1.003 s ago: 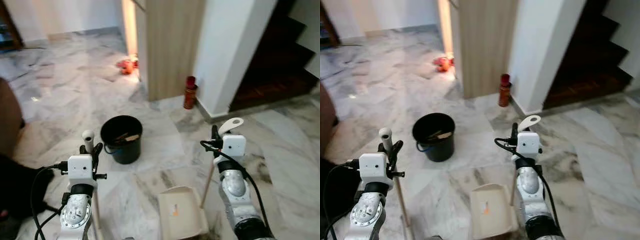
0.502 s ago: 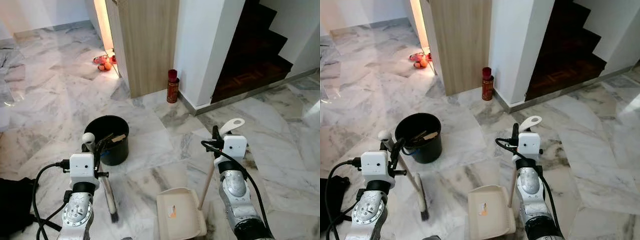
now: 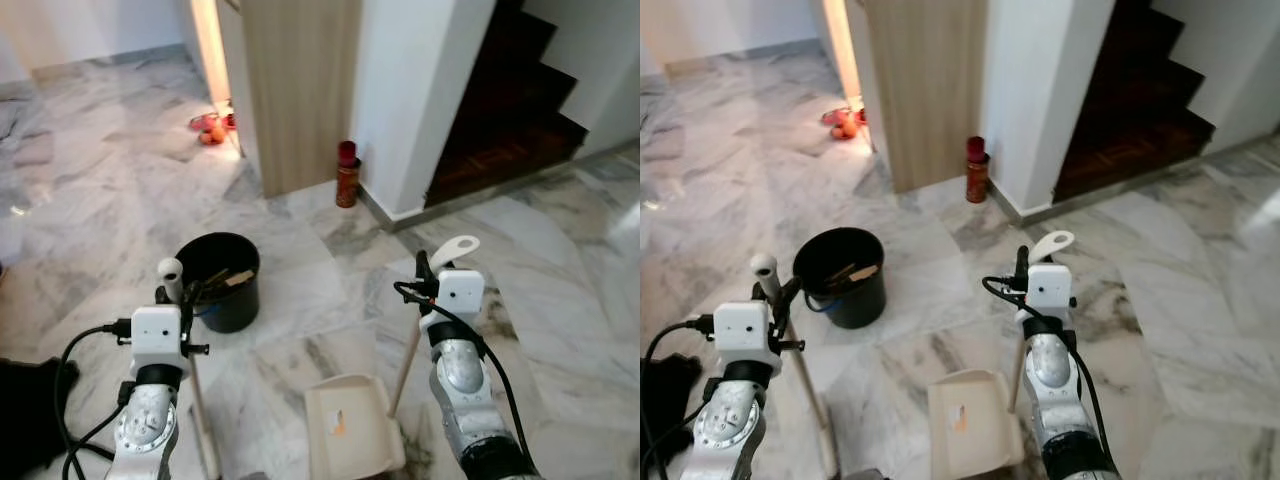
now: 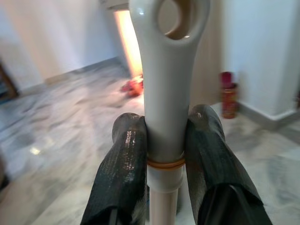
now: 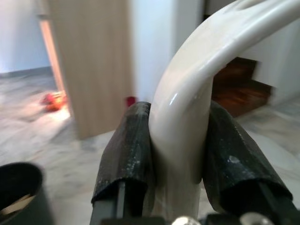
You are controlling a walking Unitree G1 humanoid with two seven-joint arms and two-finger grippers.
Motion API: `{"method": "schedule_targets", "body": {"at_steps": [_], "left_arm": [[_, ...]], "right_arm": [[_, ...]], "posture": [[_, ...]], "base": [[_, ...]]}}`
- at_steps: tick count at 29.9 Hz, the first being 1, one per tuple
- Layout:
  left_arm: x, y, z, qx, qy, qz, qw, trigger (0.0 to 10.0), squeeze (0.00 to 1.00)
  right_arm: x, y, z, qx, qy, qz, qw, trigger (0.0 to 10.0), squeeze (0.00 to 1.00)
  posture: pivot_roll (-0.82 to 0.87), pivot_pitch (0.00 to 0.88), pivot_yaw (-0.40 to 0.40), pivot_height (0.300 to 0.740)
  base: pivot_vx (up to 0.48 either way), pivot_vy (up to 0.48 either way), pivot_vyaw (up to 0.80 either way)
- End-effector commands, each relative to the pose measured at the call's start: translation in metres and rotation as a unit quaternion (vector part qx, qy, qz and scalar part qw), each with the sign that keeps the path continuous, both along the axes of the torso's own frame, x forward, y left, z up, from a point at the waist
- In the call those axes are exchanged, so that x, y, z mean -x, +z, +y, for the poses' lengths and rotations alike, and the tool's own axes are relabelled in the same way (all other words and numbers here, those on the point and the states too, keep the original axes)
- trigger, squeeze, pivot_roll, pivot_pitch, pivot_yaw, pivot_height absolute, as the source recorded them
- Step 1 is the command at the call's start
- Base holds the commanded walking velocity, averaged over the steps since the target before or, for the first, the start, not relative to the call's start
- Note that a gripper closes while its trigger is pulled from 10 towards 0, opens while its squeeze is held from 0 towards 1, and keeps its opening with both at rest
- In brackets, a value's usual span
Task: Sweep floor
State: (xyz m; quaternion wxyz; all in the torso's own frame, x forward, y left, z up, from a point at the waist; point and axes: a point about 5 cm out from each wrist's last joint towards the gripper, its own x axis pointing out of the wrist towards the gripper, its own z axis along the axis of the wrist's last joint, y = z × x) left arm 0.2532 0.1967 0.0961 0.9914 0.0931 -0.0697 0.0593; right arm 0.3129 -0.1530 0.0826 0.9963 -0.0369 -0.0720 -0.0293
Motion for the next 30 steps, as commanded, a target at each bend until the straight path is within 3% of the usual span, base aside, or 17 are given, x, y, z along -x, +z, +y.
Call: {"method": "schedule_targets", "body": {"at_steps": [1, 7, 30], "left_arm": [[-0.0032, 0.0043, -0.0046, -0.014, -0.013, -0.007, 1.0, 10.0, 0.0], [-0.0048, 0.0052, -0.0048, -0.017, -0.014, -0.008, 1.0, 10.0, 0.0], [-0.0068, 0.0082, -0.0046, -0.007, -0.004, -0.015, 1.0, 10.0, 0.0]], "right_arm": [[-0.0002, 0.002, -0.0044, 0.001, -0.009, -0.006, 1.0, 10.0, 0.0], [-0.0013, 0.0036, -0.0049, 0.001, -0.01, -0.009, 1.0, 10.0, 0.0], [-0.003, 0.0067, -0.0061, 0.003, -0.009, -0.012, 1.0, 10.0, 0.0]], "posture": [[0.12, 0.029, 0.017, 0.74], [0.11, 0.036, 0.018, 0.74], [0.1, 0.079, -0.002, 0.74]], "base": [[0.0, 0.0, -0.8], [0.0, -0.374, -0.8], [0.0, 0.0, -0.8]]}}
